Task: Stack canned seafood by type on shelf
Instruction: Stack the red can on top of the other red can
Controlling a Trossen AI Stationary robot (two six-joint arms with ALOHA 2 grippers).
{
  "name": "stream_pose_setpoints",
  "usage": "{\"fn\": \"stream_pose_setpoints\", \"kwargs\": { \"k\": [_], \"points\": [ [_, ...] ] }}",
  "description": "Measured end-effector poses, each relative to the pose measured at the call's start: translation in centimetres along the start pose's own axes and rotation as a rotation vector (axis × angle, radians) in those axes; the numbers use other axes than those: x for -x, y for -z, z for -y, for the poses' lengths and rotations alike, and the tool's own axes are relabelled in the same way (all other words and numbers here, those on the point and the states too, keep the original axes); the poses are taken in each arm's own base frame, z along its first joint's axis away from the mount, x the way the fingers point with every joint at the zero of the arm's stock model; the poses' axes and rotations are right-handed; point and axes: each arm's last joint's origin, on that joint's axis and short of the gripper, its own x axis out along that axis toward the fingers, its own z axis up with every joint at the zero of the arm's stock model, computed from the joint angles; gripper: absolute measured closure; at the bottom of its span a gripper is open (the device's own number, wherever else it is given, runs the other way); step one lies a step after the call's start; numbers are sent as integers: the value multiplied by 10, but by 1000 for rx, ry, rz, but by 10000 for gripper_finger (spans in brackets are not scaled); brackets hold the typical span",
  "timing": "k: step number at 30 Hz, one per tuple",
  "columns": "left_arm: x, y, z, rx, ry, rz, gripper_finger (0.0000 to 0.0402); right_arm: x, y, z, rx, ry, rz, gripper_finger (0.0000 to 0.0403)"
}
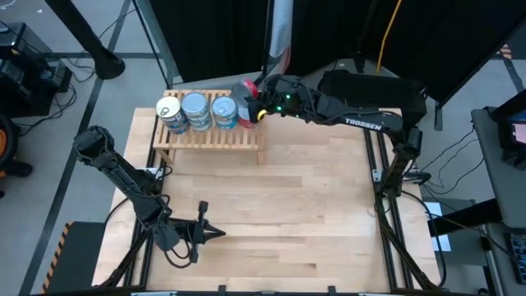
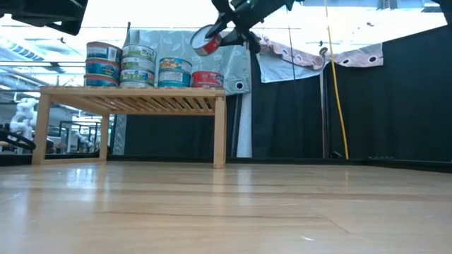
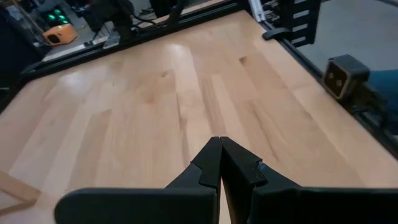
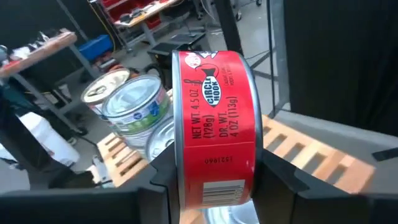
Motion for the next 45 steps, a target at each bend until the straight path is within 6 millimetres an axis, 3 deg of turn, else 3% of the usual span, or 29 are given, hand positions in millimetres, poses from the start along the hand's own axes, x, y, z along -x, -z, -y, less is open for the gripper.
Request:
{"fn": "stream_pose_setpoints", "kwargs": {
  "k": [17, 25, 36, 45],
  "points": [
    [3, 0, 5, 23, 66, 2, 391, -15, 12, 15, -108, -28, -130, 270],
    [3, 0, 7, 44, 98, -2, 391, -8, 22, 6, -98, -24, -211, 270],
    [3, 0, 6, 41, 96, -1, 391, -1, 18, -5, -40, -67, -169, 270],
    [3, -1, 6, 51, 98, 8, 391, -8, 11, 11, -139, -30, -145, 270]
  ]
}}
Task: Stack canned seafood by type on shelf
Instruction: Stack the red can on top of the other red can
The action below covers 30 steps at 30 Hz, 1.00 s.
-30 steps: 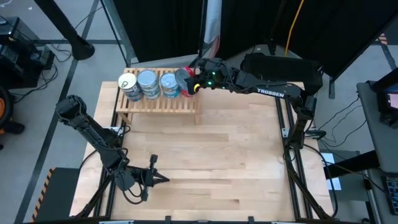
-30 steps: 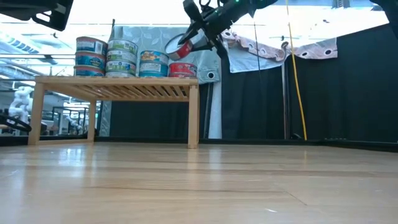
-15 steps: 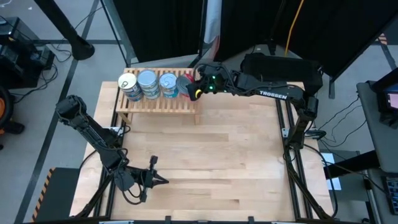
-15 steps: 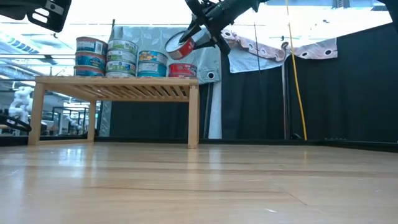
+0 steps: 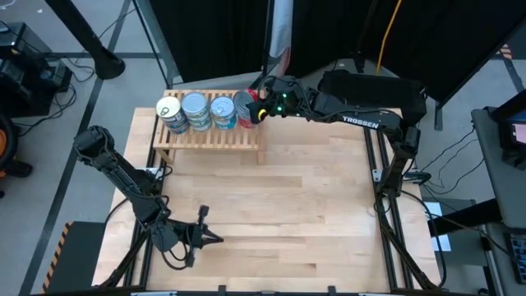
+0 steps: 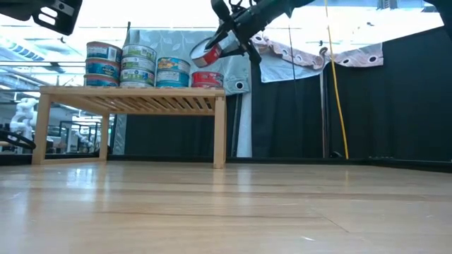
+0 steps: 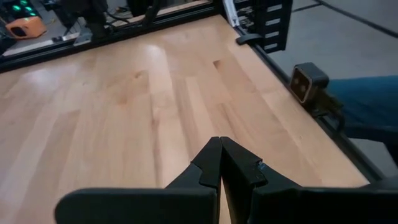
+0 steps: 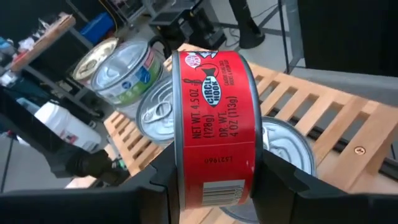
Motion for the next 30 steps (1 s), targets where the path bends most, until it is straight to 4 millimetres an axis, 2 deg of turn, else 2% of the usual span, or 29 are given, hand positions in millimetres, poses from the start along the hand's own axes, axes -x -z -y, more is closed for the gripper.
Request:
{"fn": "stream_pose_setpoints", "kwargs": {
  "k": [17, 30],
  "points": [
    [0, -1, 1, 11, 44, 4, 391, -12, 8, 6, -29, 7, -54, 265],
    [0, -1, 1, 10, 44, 2, 391, -12, 7, 9, 3, 54, -32, 176]
  ]
}}
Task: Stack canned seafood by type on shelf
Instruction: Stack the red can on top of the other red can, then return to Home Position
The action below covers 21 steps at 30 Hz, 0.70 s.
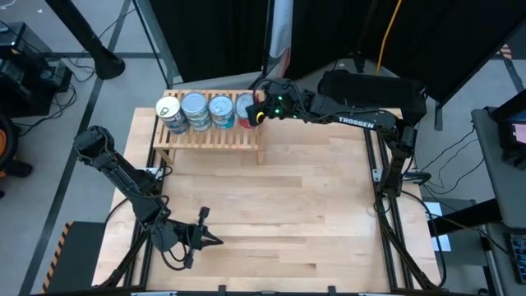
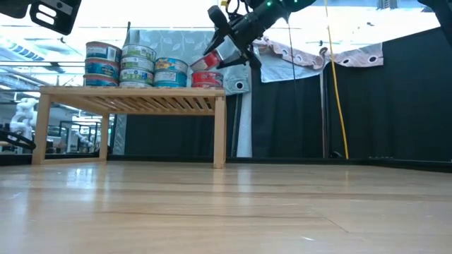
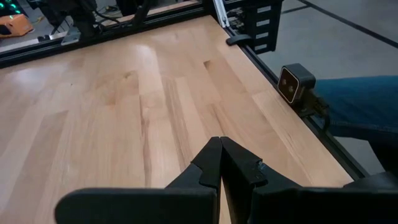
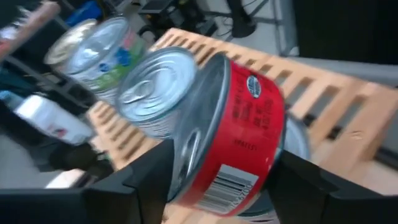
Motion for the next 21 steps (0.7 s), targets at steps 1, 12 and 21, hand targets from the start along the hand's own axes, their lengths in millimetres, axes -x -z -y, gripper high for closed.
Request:
{"fn": "stream_pose_setpoints", "kwargs": {
  "k": [1, 12, 21],
  "points": [
    [0, 0, 0, 0, 0, 0, 391, 0, 0, 1, 11, 26, 10, 169],
    [0, 0, 0, -1, 0, -2, 391, 0, 1, 4, 167, 109, 33, 80],
    [0, 0, 0, -7, -1, -2, 391, 11, 4, -7, 329, 140, 39, 54]
  ]
}}
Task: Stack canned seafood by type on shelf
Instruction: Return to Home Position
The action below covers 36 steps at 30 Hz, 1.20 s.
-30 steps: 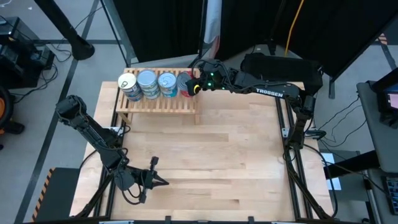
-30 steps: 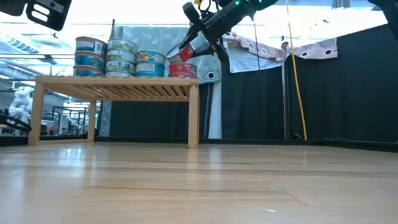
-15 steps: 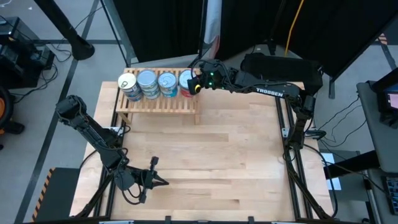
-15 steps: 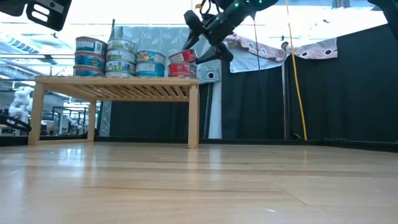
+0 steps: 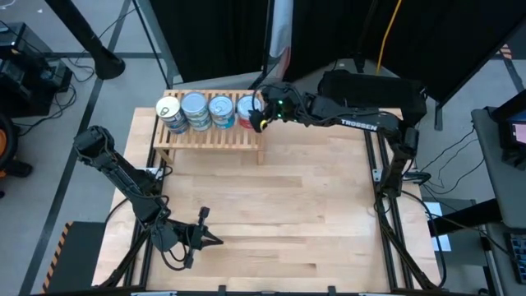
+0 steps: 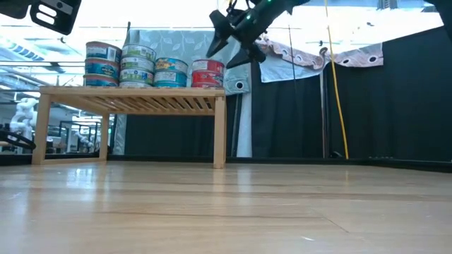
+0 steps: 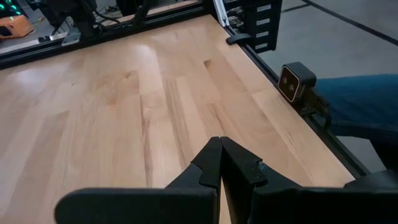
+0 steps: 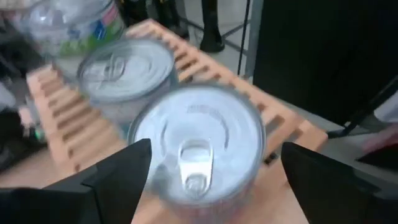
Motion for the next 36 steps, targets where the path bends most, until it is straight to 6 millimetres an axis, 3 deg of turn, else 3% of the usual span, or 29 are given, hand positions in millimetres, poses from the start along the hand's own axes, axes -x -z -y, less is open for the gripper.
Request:
{"fn": "stream_pose_setpoints", "kwargs": {
  "k": [3, 11, 16, 21, 26, 36],
  "points": [
    [0, 0, -1, -26, -6, 1, 391, 18, -4, -7, 40, -23, -1, 63],
    [-5, -2, -15, -94, -165, 4, 391, 94, 5, -39, 336, -145, -98, 128],
    [-6, -13, -31, -84, -312, 32, 391, 147, 13, -58, 470, -245, -104, 206],
    [-5, -22, -55, -47, -387, 56, 391, 175, 28, -69, 557, -316, -136, 305],
    [-3, -29, -75, -1, -390, 76, 391, 187, 70, -52, 591, -365, -125, 391],
    [-13, -24, -103, 36, -301, 56, 391, 193, 171, 13, 444, -494, 125, 400]
  ]
}}
